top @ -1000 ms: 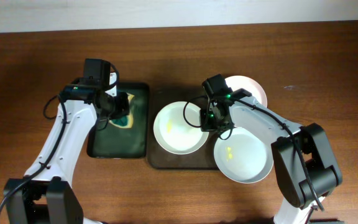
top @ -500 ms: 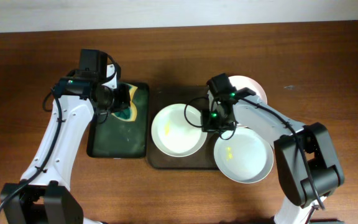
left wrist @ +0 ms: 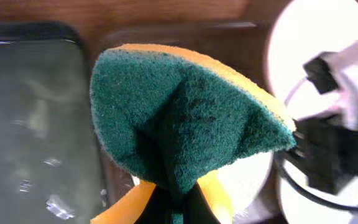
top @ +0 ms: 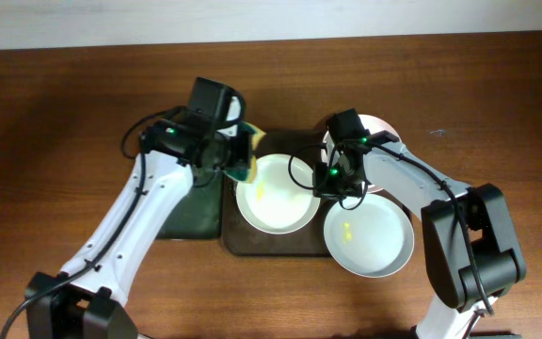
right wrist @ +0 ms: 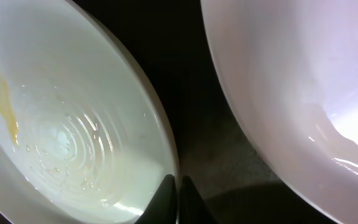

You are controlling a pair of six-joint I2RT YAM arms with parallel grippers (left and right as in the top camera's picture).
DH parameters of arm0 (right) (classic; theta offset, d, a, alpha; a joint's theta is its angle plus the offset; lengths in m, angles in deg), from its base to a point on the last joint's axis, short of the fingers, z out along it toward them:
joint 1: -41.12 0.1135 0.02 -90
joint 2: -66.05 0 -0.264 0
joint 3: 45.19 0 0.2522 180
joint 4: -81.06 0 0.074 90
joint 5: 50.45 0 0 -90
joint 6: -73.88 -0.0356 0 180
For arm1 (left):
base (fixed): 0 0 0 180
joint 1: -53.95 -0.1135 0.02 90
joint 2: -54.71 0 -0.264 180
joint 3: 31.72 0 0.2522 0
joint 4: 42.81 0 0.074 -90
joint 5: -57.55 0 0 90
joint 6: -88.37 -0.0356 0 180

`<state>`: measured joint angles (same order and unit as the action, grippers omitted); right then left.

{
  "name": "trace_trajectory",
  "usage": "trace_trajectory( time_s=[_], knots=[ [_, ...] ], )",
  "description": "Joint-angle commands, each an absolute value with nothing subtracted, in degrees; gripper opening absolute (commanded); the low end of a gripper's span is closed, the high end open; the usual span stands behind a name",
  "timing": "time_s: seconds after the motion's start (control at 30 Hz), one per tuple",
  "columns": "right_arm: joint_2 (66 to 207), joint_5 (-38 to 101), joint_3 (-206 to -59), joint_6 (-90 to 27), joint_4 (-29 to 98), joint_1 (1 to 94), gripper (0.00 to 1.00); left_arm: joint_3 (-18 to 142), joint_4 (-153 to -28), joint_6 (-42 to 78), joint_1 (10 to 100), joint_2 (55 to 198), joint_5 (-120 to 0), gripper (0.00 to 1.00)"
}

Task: Clean dirty plates on tray and stack at the side
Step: 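Scrub the held plate with the sponge using the left gripper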

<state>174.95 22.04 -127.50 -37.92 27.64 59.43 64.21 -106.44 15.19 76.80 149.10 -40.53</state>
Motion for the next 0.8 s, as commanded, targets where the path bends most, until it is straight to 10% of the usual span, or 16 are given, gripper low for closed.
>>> trace_trajectory(
  time_s=[0.0, 0.77],
  knots=[
    [173.44, 21.27, -127.09, -37.42, 27.58, 59.47, 0.04, 65.85, -108.12, 17.02, 79.53, 151.74, -42.78, 0.00],
    [173.44, 21.32, -127.09, -37.39, 27.60, 59.47, 0.04, 65.76, -101.17, 20.00, 80.67, 177.27, -40.07, 0.00]
  ],
)
